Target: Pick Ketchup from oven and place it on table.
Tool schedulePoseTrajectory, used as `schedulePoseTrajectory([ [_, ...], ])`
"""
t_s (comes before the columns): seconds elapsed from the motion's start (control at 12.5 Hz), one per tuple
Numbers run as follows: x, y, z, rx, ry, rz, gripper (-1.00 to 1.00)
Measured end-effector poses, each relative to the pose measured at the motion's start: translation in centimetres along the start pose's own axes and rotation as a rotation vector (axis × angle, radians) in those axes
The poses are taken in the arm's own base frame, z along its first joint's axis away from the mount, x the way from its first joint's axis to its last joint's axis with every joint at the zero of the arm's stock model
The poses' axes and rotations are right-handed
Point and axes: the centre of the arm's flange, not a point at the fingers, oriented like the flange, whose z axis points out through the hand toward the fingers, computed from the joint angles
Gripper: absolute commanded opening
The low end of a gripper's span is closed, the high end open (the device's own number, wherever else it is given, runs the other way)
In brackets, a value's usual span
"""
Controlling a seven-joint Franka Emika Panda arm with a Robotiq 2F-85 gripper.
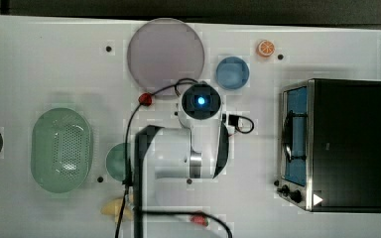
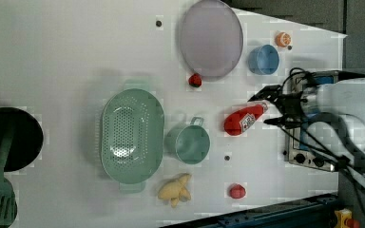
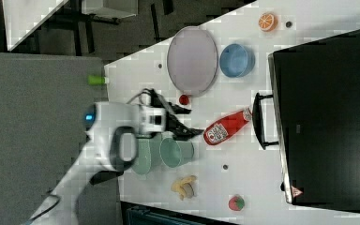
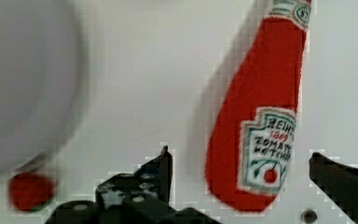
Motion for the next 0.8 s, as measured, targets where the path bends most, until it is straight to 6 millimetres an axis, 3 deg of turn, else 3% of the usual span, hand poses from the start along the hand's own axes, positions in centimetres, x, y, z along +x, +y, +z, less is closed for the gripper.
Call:
schedulePoseTrajectory([
  [0.16, 0.5, -1.4, -7.3, 0.042, 0.008, 0.005, 1.00],
  [0.24, 0.7, -1.5, -12.0, 0.064, 0.029, -0.001, 1.00],
  [0.48, -0.3, 0.4, -26.2, 0.115, 0.069, -0.001, 1.00],
  [0.56, -0.6, 1.2, -29.7, 0.128, 0.066, 0.018, 1.00],
  [0.64, -1.0, 2.2, -32.3, 0.115, 0.060, 0.029, 1.00],
  [0.8, -1.3, 3.6, -35.4, 0.117, 0.078, 0.039, 1.00],
])
